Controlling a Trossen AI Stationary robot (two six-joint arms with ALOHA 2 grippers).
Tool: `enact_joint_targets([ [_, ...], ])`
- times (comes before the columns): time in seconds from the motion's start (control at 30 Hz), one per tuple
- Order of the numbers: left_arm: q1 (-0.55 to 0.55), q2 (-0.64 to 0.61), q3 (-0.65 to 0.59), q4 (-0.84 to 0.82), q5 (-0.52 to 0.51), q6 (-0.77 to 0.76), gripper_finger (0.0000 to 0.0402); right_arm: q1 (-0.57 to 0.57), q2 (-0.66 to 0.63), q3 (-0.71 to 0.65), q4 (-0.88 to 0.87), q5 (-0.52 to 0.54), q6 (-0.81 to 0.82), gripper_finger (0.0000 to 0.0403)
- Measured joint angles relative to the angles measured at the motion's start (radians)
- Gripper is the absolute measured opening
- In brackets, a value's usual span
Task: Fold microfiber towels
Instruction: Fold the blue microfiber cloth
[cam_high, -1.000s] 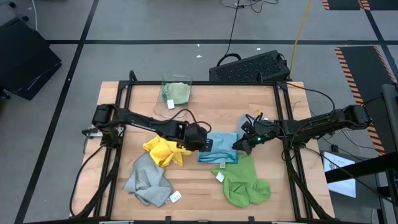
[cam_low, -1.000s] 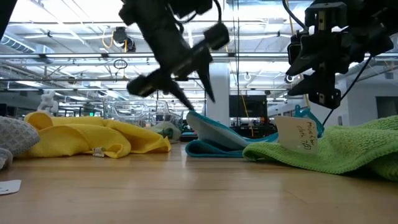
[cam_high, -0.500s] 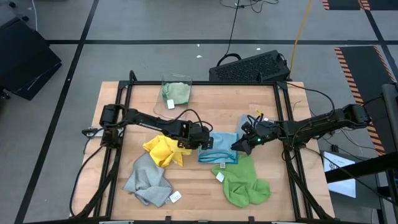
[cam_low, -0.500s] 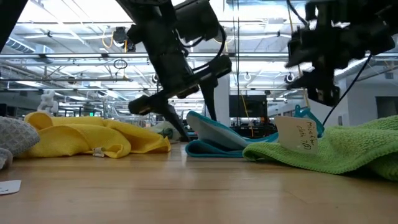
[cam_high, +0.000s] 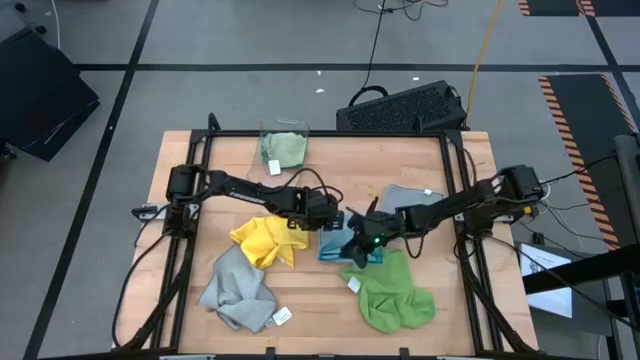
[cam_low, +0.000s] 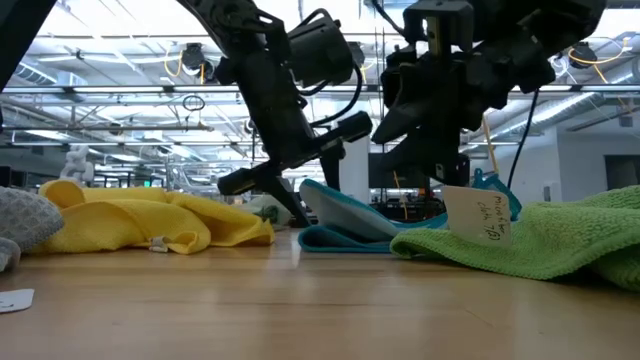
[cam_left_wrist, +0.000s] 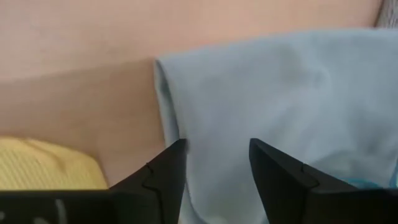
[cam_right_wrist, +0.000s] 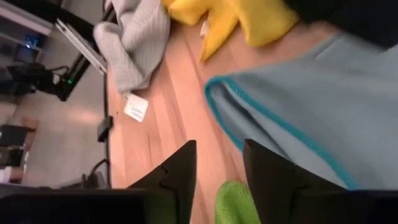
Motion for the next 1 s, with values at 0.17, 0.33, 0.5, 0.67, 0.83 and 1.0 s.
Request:
enact_joint_targets([
  [0.17,0.014,0.015,-0.002,-0.009,-0.016,0.025,0.0161,0.006,0.054,0.002,0.001,0.027,-0.009,0.0079],
  [0.33,0.017,0.034,-0.001,0.023,-0.022,0.078,0.0147,0.006,0.072,0.004,-0.005,0.037,-0.045,0.0046],
  [0.5,0.017,0.042,-0.001,0.035,-0.037,0.116,0.0113,0.009,0.095,-0.001,-0.021,0.032,-0.054,0.0023],
  [0.67,0.02,0.043,-0.001,0.049,-0.054,0.147,0.0037,0.013,0.128,-0.002,-0.021,0.027,-0.071,0.0009],
  [0.83,0.024,0.043,0.006,0.057,-0.034,0.151,0.0013,0.014,0.167,-0.005,-0.026,0.004,-0.07,0.0001],
  [1.0,0.023,0.027,0.006,0.059,0.005,0.152,0.0005,0.019,0.182,-0.021,-0.042,-0.009,-0.079,0.0001],
])
